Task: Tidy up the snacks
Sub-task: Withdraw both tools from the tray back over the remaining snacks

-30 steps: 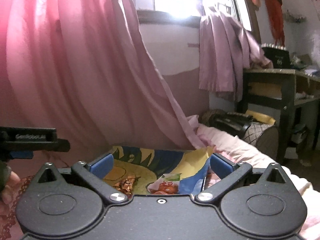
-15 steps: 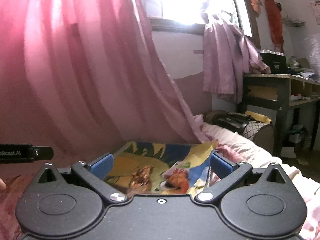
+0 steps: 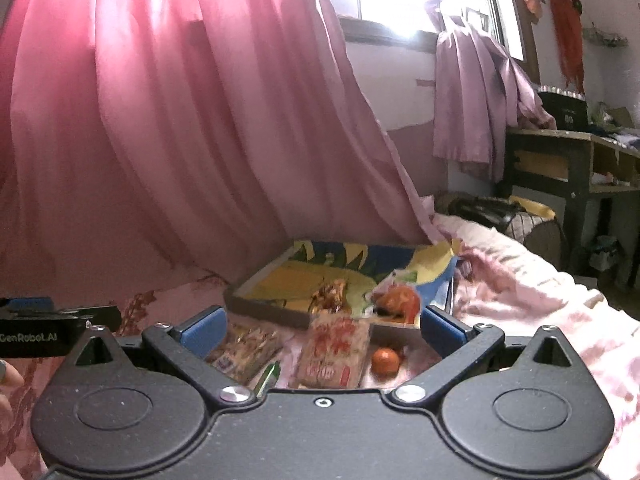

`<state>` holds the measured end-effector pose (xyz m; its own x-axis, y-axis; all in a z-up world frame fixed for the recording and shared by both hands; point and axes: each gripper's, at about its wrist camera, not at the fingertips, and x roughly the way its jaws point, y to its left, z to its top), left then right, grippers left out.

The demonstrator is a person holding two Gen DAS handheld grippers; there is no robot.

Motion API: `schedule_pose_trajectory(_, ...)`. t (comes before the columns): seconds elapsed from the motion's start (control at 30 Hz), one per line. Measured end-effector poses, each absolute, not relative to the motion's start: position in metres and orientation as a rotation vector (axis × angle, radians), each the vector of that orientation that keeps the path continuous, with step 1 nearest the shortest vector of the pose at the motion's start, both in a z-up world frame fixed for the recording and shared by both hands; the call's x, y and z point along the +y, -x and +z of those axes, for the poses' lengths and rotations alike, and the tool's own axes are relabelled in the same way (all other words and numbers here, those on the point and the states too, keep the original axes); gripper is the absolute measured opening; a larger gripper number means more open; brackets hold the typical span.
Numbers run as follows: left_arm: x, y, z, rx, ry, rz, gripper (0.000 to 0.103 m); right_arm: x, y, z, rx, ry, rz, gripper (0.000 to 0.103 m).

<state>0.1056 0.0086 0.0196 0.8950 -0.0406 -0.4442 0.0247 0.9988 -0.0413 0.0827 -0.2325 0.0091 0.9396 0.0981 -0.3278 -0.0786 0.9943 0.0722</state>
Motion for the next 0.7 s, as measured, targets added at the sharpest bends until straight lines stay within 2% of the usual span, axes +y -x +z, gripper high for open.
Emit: schedule_pose_trajectory(0.7, 0.031, -0.117, -0.013, 0.786, 0.079, 0.040, 0.103, -0.203, -0.081, -0.026, 0.527, -0.007, 0.049, 0.102)
